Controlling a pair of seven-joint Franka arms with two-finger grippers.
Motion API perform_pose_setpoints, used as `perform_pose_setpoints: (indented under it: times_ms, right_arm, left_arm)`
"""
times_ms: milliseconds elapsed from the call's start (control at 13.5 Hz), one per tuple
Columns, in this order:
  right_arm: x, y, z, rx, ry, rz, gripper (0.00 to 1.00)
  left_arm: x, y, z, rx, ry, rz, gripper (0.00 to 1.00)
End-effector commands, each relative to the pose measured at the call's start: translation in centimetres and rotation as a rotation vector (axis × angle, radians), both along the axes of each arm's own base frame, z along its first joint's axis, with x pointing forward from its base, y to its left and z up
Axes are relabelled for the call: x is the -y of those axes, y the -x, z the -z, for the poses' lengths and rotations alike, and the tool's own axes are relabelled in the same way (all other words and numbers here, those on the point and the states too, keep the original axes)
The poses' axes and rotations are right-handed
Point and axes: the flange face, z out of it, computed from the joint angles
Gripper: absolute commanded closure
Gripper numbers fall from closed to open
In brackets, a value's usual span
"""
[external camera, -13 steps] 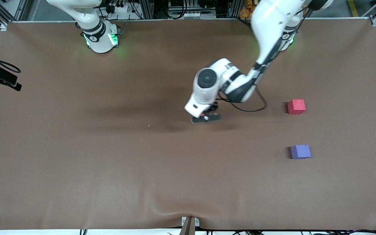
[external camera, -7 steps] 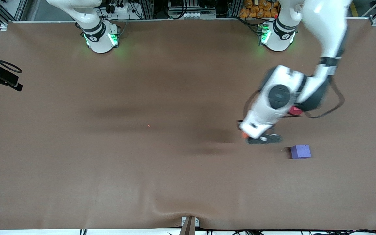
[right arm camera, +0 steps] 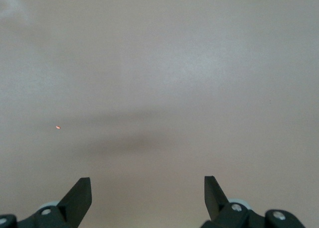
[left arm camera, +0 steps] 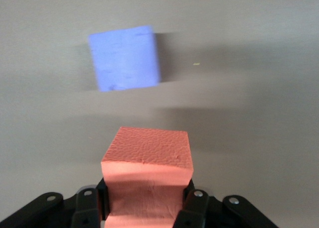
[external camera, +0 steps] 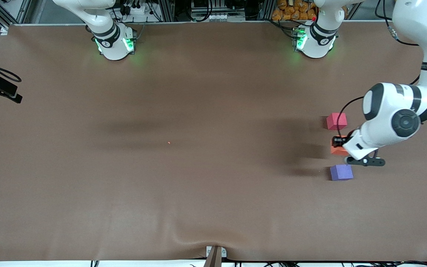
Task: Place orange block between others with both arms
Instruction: 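Carry the orange cube with the left gripper between pink and blue cubes, then lower the orange cube onto the table and open the left gripper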
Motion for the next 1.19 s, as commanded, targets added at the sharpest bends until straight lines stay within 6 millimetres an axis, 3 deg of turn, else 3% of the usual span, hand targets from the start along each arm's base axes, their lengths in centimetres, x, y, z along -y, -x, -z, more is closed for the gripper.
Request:
perform_pose_setpoints:
  times_ms: [0, 668, 1113]
  right_arm:
    - [0.3, 0.1, -0.4, -0.009, 0.007, 0.016, 0.00]
    - [0.2, 0.2, -0.4, -0.014, 0.005, 0.014, 0.00]
    - [0.2, 0.1, -0.3, -0.015, 0.004, 0.014, 0.00]
  left_arm:
    - [-0.6, 1.8, 2.9, 0.030, 0.007, 0.018, 1.00]
    - [-2.0, 2.6, 7.1, 0.007, 0.032, -0.021, 1.00]
    - [-3.0, 2.4, 8.3, 0.009, 0.016, -0.024, 0.99]
